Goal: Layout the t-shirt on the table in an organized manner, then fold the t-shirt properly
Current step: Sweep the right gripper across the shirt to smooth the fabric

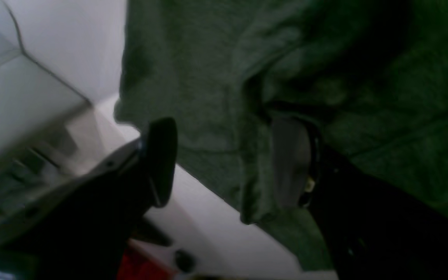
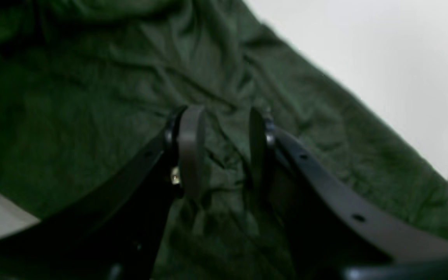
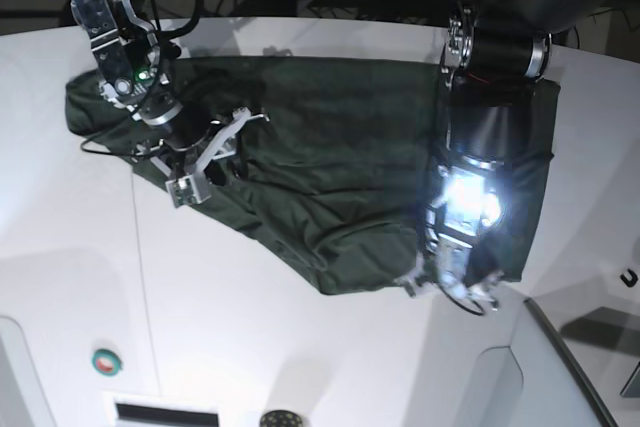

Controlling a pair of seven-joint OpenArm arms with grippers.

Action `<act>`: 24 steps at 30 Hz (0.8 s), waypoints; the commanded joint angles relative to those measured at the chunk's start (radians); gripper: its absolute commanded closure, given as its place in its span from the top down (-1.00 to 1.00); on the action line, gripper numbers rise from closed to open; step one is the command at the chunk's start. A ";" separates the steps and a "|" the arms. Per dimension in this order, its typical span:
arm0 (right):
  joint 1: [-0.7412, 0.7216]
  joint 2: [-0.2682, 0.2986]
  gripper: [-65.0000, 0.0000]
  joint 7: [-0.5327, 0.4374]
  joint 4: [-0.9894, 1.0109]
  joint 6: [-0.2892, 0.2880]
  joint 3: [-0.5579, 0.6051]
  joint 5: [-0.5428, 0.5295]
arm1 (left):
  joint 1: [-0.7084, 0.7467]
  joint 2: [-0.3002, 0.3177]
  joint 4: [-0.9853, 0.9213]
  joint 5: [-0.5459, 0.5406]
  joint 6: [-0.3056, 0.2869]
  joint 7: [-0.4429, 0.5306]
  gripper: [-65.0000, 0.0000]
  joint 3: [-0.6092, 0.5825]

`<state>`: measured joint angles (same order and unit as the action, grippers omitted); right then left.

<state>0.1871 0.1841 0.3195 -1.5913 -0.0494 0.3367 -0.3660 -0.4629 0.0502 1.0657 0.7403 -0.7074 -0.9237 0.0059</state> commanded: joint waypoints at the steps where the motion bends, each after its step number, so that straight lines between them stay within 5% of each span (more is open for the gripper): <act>1: -0.025 0.002 -0.46 -0.029 -0.036 -0.010 -0.003 -0.005 | -0.030 0.009 0.077 0.023 0.009 -0.007 0.12 0.042; 5: -0.064 0.010 -0.46 -0.018 -0.073 -0.010 0.072 -0.003 | 0.103 0.055 0.308 0.023 0.009 0.001 0.05 0.193; 7: -0.120 0.012 -0.46 0.039 -0.073 -0.010 0.146 -0.001 | 0.215 0.072 0.411 0.022 0.009 0.045 -0.27 0.277; 10: -0.254 0.002 -0.46 0.143 -0.027 -0.010 0.266 0.000 | 0.376 0.066 0.522 0.022 0.009 0.150 -1.00 0.455; 13: -0.380 -0.047 -0.46 0.165 0.053 -0.008 0.362 0.000 | 0.514 0.047 0.551 -0.003 0.009 0.254 -1.00 0.638; 20: -0.618 -0.228 -0.46 0.158 0.455 -0.008 0.447 0.002 | 0.807 0.089 0.565 -0.555 0.009 0.325 -1.00 0.915; 24: -0.714 -0.283 -0.35 0.063 0.676 -0.008 0.540 0.002 | 0.927 0.116 0.569 -0.858 0.009 0.326 -1.00 1.008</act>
<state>-0.4973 -0.0856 0.4049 -0.8982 -0.0601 0.8810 -0.3607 0.4507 0.1562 1.6215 -0.1154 -0.7006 -0.6048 1.0039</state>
